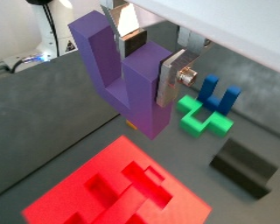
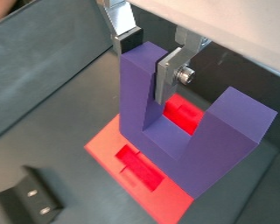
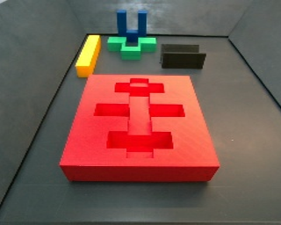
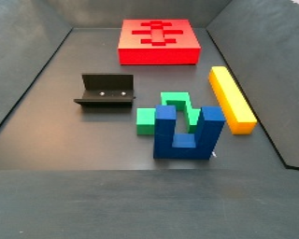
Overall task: Pick up the purple object. Move up. Place the purple object on the fixture. Regrasp the purple object. Move to above the board. Insert the purple object.
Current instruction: Move to above the board, then insert the purple object.
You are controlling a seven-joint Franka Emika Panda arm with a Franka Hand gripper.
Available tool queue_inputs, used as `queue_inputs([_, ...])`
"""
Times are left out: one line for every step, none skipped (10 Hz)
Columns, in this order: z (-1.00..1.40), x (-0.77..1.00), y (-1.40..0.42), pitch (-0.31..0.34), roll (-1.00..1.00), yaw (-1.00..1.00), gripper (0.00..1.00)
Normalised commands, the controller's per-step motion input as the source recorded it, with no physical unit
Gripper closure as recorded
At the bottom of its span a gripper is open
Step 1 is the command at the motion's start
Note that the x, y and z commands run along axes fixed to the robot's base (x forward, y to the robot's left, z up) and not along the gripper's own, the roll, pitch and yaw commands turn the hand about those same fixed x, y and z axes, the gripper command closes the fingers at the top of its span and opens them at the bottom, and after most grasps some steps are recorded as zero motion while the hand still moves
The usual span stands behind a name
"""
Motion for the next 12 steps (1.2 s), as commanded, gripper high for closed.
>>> queue_inputs([0.01, -0.08, 0.05, -0.007, -0.48, -0.03, 1.00])
queue_inputs([-0.01, -0.07, 0.03, -0.042, -0.28, -0.02, 1.00])
queue_inputs([0.00, 0.00, 0.00, 0.000, -0.04, 0.00, 1.00])
queue_inputs([0.00, 0.00, 0.04, -0.099, -0.33, 0.00, 1.00])
queue_inputs([0.00, 0.11, 0.00, -0.216, -0.50, -0.11, 1.00])
queue_inputs([0.01, 0.16, 0.00, -0.241, -0.50, -0.13, 1.00])
queue_inputs([0.00, 0.17, 0.00, -0.250, -0.50, -0.14, 1.00])
queue_inputs([0.00, 0.15, 0.00, -0.246, -0.50, -0.15, 1.00])
queue_inputs([-0.07, 0.17, -0.05, -0.240, -0.47, -0.03, 1.00])
queue_inputs([-0.17, 0.16, -0.11, -0.210, -0.41, 0.00, 1.00])
queue_inputs([-0.27, 0.13, -0.24, -0.204, -0.34, 0.00, 1.00])
queue_inputs([-0.39, 0.09, -0.43, -0.187, -0.13, 0.00, 1.00])
